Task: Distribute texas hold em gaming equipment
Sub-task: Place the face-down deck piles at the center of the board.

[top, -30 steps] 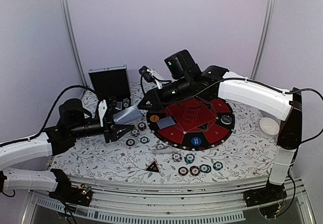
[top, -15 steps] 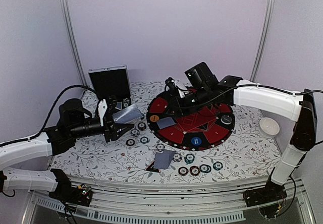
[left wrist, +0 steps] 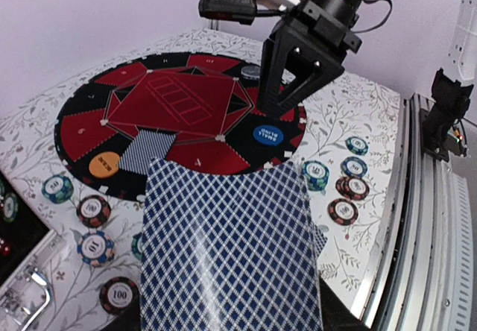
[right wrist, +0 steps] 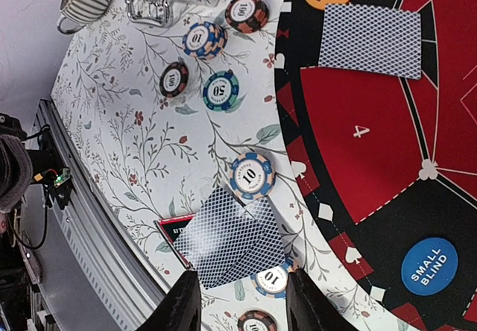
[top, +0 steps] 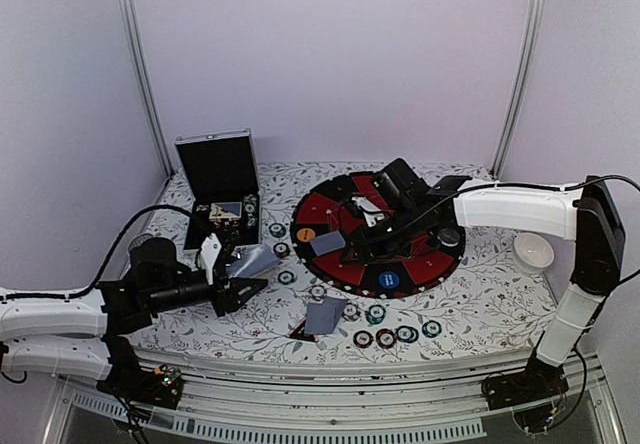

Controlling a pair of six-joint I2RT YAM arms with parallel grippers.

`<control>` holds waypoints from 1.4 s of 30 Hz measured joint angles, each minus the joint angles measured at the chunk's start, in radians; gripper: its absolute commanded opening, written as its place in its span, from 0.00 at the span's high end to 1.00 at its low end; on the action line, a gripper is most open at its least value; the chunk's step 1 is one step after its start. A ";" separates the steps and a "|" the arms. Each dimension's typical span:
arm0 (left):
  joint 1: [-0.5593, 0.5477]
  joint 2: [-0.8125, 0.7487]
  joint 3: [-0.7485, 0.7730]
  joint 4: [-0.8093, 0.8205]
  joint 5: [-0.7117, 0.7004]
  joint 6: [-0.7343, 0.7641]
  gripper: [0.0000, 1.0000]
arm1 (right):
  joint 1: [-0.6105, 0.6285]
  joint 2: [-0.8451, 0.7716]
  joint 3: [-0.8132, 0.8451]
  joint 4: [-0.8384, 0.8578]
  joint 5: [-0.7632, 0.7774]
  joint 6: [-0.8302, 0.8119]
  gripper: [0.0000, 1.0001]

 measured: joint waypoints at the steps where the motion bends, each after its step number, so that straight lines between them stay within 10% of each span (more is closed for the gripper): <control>1: -0.014 -0.001 -0.026 0.016 -0.020 -0.005 0.55 | 0.004 0.015 0.000 0.000 -0.003 0.000 0.60; 14: -0.066 0.055 -0.299 0.278 -0.204 -0.042 0.52 | 0.115 0.093 -0.009 0.012 -0.063 0.039 0.56; 29: -0.067 0.494 -0.307 0.595 -0.147 -0.078 0.45 | 0.103 0.143 0.010 -0.031 0.011 0.042 0.55; 42: -0.074 0.614 -0.287 0.663 -0.117 -0.084 0.02 | 0.103 0.100 0.010 -0.074 0.062 0.043 0.47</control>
